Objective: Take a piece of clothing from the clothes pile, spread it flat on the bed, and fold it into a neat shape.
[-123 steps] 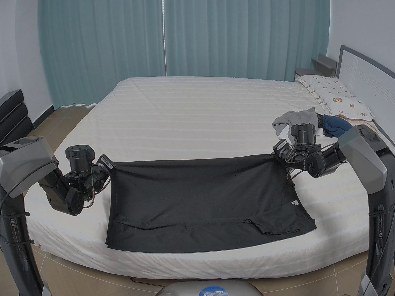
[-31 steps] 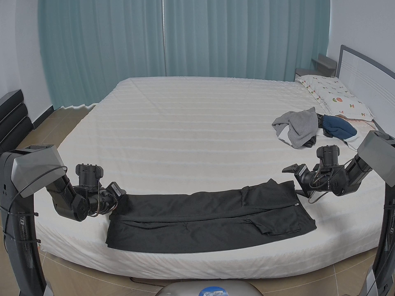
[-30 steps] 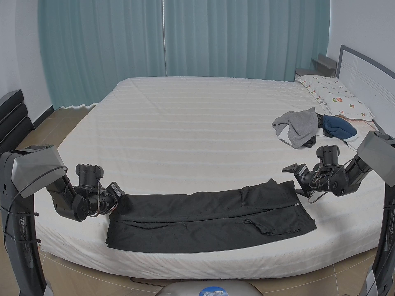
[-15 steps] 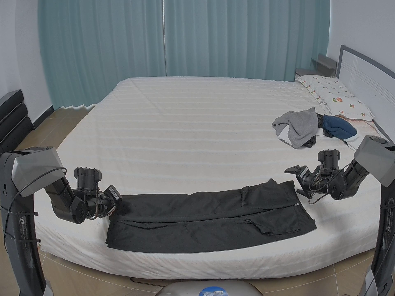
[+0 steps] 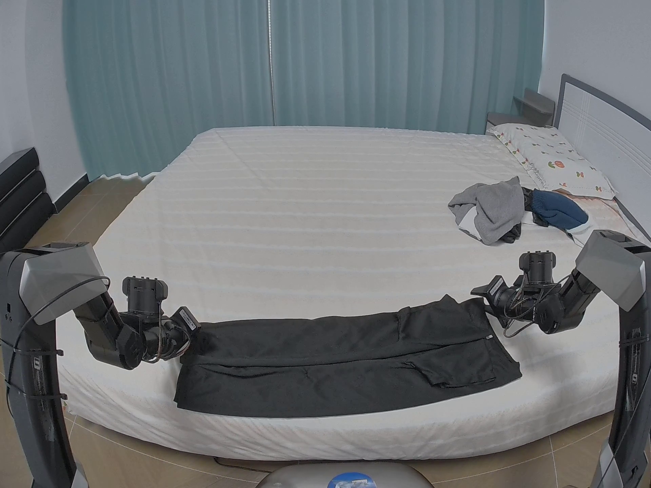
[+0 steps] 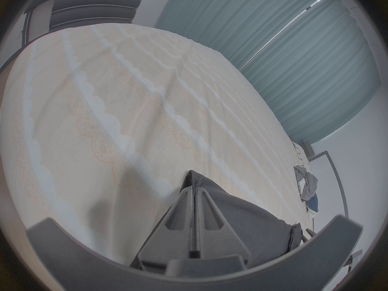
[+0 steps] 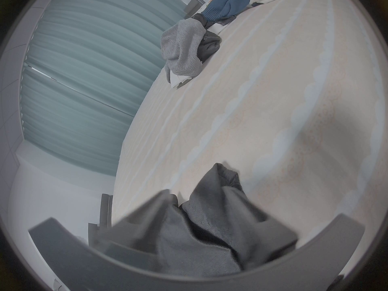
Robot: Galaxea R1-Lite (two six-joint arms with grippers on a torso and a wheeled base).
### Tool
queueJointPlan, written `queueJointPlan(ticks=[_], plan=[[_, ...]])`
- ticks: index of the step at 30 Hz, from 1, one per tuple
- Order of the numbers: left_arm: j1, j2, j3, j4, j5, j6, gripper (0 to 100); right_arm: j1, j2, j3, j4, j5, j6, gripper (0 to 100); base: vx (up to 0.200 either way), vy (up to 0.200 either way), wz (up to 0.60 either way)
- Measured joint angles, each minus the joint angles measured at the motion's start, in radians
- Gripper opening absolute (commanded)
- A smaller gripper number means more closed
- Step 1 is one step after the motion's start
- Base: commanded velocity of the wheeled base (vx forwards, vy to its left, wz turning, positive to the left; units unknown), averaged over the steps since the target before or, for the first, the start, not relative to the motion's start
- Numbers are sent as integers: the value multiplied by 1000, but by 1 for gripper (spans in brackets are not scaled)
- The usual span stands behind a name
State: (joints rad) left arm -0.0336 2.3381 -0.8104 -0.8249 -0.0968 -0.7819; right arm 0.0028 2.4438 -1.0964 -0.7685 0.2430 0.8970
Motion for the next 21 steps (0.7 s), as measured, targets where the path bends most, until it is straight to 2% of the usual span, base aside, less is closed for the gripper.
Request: queueJointPlan(ticks=[15, 16, 17, 21], plan=[[3, -1, 2, -4, 0, -34, 0, -22, 12, -17, -13, 1, 3, 0, 0, 0, 0], [3, -2, 4, -4, 0, -35, 0, -22, 12, -17, -13, 0, 3, 100, 0, 0, 0], [3, -2, 5, -4, 0, -36, 100, -22, 12, -17, -13, 0, 3, 100, 0, 0, 0], [6, -6, 6, -4, -4, -55, 100, -19, 11, -15, -14, 3, 7, 100, 0, 0, 0]])
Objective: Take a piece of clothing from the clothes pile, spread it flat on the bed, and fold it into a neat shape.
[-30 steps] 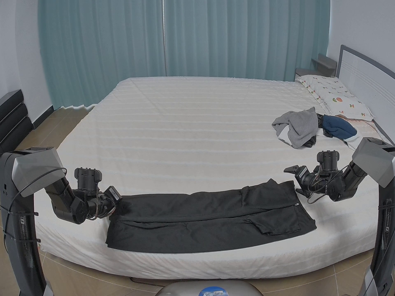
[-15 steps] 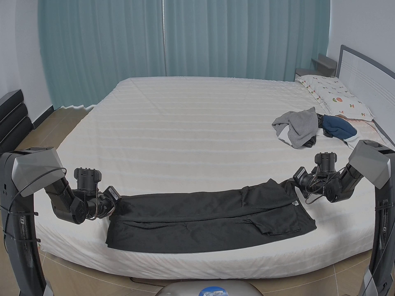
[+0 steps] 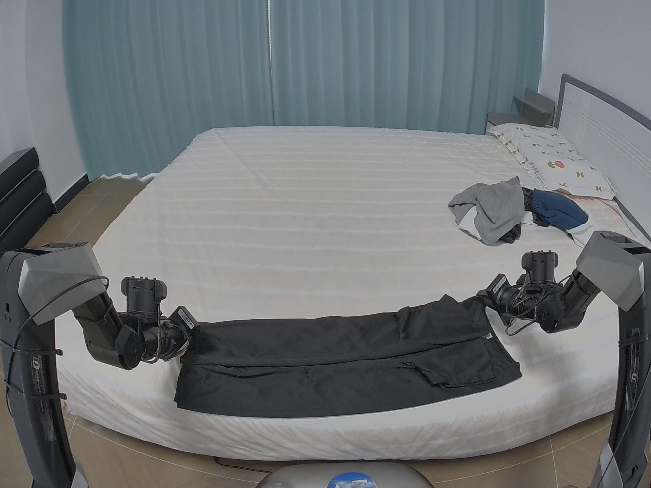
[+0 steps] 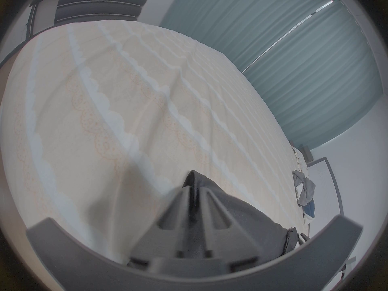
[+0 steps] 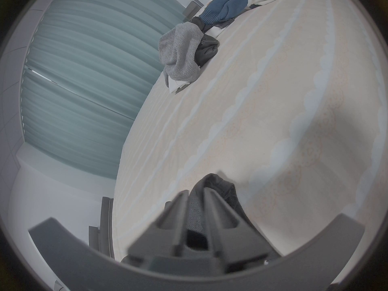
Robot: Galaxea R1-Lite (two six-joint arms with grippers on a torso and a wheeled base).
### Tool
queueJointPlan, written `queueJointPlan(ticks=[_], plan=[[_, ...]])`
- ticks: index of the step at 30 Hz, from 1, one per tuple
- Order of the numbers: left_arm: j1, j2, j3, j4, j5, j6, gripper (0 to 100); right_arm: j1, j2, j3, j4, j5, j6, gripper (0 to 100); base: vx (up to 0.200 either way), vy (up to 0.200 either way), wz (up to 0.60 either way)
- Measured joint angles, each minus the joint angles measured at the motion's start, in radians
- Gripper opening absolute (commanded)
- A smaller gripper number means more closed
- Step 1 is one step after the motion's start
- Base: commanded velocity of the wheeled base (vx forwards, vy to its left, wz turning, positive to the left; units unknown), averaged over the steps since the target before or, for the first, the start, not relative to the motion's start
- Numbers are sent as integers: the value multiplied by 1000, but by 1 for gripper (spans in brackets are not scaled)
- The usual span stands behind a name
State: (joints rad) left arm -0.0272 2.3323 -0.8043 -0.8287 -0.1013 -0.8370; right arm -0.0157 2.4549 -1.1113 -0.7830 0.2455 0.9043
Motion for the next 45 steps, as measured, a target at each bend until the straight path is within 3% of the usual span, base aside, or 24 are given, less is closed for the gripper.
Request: queueJointPlan(ticks=[5, 10, 15, 20, 24, 30, 35, 40, 45], plan=[[9, -8, 3, -1, -11, -24, 100, -1, -6, 12, -1, 6, 10, 100, 0, 0, 0], [20, -24, 26, -3, -16, -26, 100, -17, -21, 21, -1, 15, 72, 100, 0, 0, 0], [32, -62, 81, -5, -45, -25, 100, -44, -50, 46, -1, 91, 144, 100, -120, 0, 0], [35, -91, 137, -44, -54, -18, 100, -70, -70, 69, -1, 106, 154, 100, -120, 0, 0], [38, -103, 183, -67, -76, 55, 100, -81, -76, 74, -1, 109, 153, 100, 0, 0, 0], [66, -114, 285, -164, -190, 187, 100, -87, -80, 77, 0, 111, 150, 100, 0, 0, 0], [72, -113, 369, -236, -234, 308, 100, -84, -80, 78, -1, 111, 145, 100, 0, 0, 0], [72, -96, 403, -256, -241, 374, 100, -81, -80, 82, 0, 110, 144, 100, 0, 0, 0], [59, -86, 411, -271, -243, 379, 100, -79, -78, 85, -21, 110, 143, 100, 0, 0, 0]])
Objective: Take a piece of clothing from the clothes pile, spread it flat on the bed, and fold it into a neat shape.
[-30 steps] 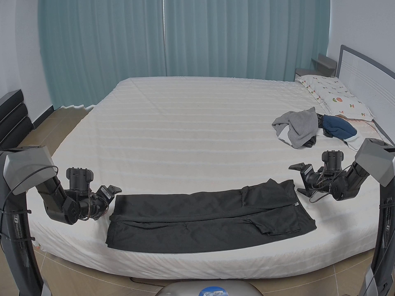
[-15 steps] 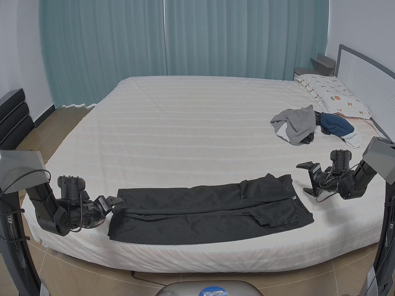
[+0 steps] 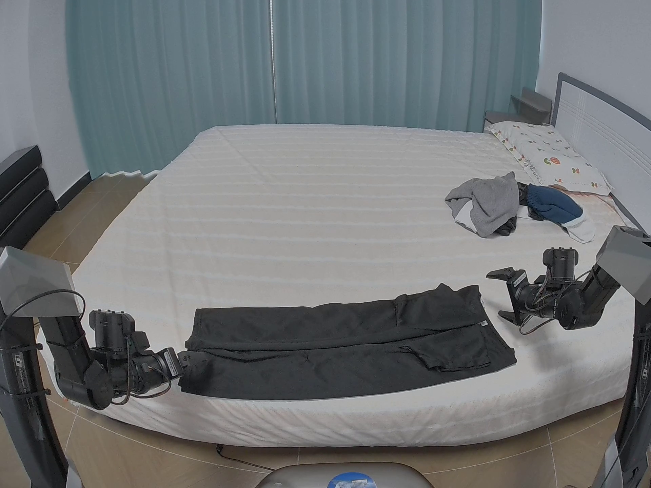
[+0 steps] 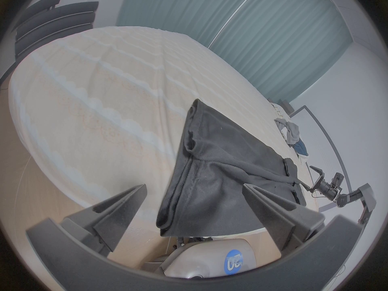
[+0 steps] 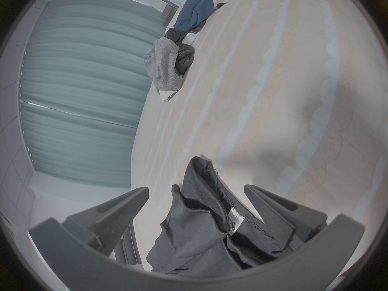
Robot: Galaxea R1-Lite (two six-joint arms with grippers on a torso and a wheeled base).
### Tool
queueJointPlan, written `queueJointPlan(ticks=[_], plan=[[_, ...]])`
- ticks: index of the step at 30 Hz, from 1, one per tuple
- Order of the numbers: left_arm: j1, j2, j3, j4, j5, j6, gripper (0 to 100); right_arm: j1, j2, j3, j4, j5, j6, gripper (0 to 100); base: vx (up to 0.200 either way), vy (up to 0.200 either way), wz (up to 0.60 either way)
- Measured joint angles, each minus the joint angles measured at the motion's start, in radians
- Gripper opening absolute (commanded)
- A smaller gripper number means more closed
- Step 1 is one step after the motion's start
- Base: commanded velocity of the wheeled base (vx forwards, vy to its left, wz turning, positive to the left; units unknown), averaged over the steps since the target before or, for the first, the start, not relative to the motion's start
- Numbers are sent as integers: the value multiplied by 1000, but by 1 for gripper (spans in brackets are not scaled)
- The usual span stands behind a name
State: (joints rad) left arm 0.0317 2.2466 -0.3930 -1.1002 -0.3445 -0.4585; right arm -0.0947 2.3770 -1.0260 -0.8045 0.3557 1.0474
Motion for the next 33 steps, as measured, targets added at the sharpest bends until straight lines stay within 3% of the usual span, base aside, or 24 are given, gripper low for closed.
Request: queueJointPlan(ticks=[1, 2, 25, 26, 33], plan=[[-4, 2, 0, -2, 0, 0, 100, 0, 1, 3, -10, 0, 0, 100, 0, 0, 0], [-7, 4, 0, -2, 0, 0, 0, 0, 1, 6, -15, 0, 0, 100, 0, 0, 0], [-11, 28, 44, -9, 16, 51, 0, -2, 4, 18, -26, 1, 1, 100, 0, 0, 0], [-11, 28, 45, -9, 16, 51, 100, -2, 4, 17, -26, 1, 1, 100, 0, 0, 0], [0, 19, 36, -11, 15, 41, 100, -2, 4, 17, -26, 1, 2, 100, 0, 0, 0]])
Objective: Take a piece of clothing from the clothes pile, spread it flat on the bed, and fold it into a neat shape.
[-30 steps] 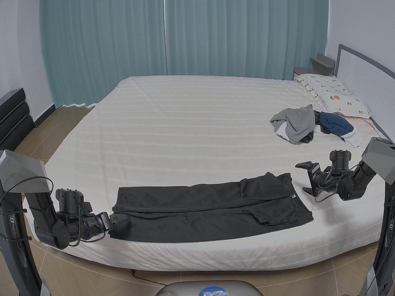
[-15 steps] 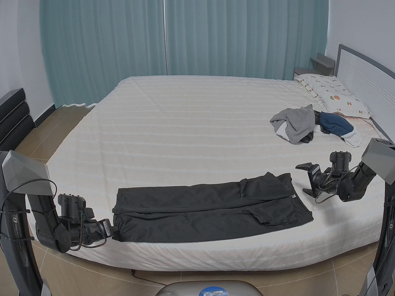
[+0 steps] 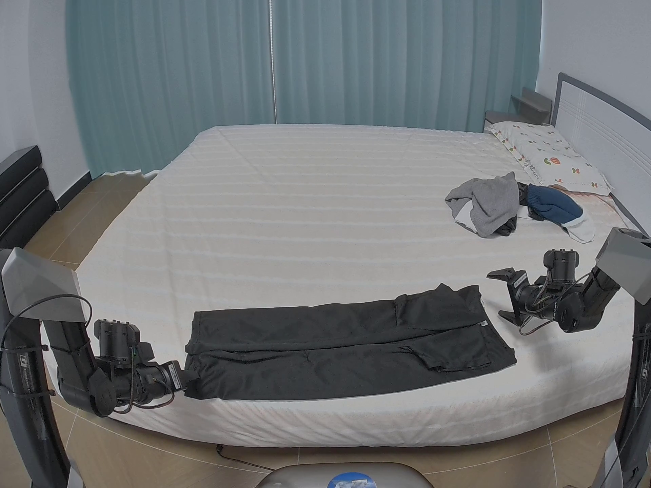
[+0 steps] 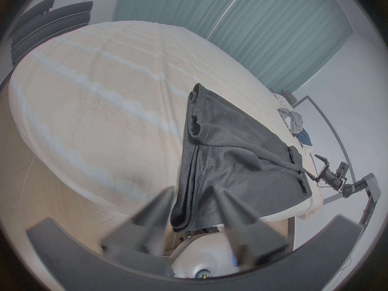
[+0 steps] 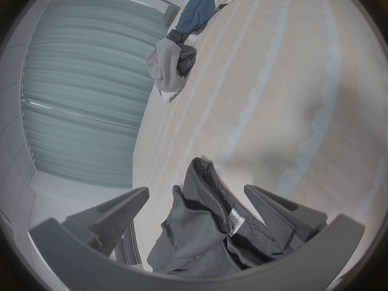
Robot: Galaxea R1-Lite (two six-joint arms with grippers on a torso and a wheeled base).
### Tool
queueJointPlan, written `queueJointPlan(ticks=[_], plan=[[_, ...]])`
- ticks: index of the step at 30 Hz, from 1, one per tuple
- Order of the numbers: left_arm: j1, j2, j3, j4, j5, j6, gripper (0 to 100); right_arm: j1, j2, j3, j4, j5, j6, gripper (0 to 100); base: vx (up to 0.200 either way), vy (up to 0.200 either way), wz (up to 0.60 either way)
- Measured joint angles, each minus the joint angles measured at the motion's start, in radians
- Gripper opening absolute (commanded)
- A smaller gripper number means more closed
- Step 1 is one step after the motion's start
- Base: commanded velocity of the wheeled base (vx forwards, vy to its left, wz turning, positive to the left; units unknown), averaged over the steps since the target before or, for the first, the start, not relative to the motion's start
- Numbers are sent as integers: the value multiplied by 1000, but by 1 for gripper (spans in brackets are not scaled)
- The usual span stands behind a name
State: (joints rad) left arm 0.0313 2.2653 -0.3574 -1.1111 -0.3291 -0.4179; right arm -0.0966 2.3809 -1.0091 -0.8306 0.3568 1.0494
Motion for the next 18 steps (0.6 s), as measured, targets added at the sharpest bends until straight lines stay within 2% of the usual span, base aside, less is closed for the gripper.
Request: queueJointPlan(ticks=[3, 10, 14, 18], plan=[[13, -22, -7, 2, -4, -23, 100, 0, 1, 0, 0, 0, 0, 100, 0, 0, 0], [25, -100, -77, 44, -4, -176, 100, 1, 1, -1, 0, -1, 0, 100, 0, 0, 0], [8, -131, -162, 167, -4, -202, 100, 1, 1, -1, -1, -1, 0, 100, 0, 0, 0], [-13, -132, -239, 223, -3, -205, 100, 2, 1, -1, -1, -1, -2, 100, 0, 0, 0]])
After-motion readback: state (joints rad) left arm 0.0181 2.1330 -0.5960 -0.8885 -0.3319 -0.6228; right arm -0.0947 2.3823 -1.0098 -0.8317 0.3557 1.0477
